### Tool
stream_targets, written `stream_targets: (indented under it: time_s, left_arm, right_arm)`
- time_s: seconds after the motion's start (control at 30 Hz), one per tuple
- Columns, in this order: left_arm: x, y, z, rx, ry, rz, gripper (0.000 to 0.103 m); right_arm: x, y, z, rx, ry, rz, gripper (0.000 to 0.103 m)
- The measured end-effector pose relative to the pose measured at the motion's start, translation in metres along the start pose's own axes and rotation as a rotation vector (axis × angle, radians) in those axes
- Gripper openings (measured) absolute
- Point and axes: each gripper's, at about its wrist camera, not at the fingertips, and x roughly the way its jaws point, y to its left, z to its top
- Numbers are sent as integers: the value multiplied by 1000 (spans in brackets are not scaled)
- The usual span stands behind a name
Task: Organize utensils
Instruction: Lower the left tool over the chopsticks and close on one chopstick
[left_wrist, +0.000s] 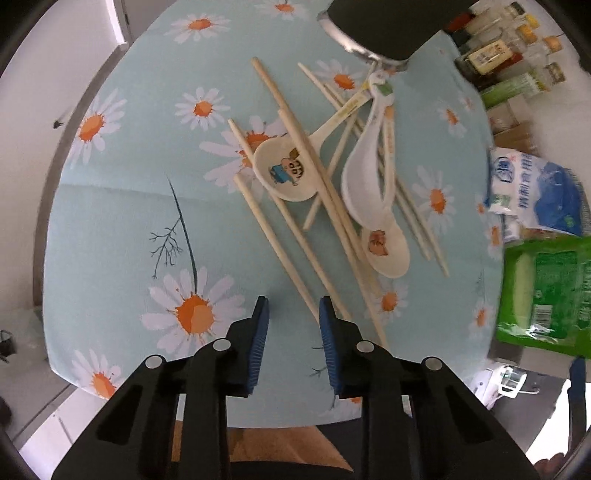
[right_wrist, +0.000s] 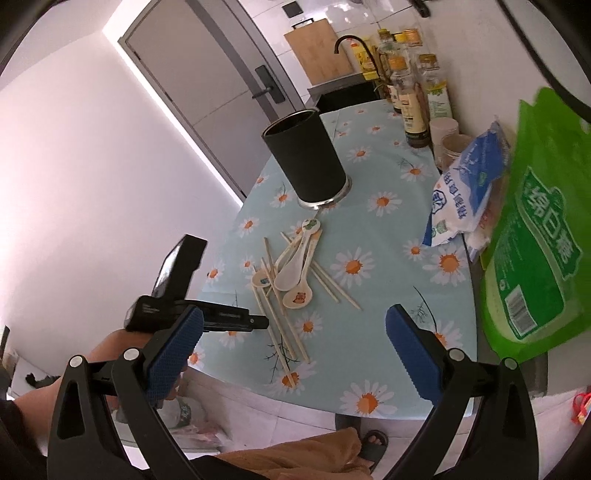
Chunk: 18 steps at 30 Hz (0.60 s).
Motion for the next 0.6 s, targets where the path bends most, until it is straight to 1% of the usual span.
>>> stream_targets:
  time_s: [0.07,0.13,0.3,0.33,0.37,0.47,0.53,0.6]
  left_arm:
    - [2,-3,2,-3,10,11,26]
    - [3,-5,3,-12,23,39,26]
    - [9,-24,11,-3,58,130,25]
    - [11,-29,12,10,64,157,25]
    - [12,-32,13,6,70,169,25]
    - [15,-37,18,-29,88,203,18]
    - [17,-41,21,-35,102,228,13]
    - [18,-42,25,-42,113,233,12]
  right_arm:
    - [-3,-4,-4,12,-1,6,98]
    - [-3,-9,-8,27,4,3,98]
    - [-4,-23,-23,72,34,23,98]
    - [-5,-24,-24,80,35,22,98]
    - [-8,-23,-26,82,28,26,98]
    - [-12,-18,-27,59,15,37,98]
    - [-14,-18,-29,54,7,47,98]
    - [-15,-19,-31,63,15,60,98]
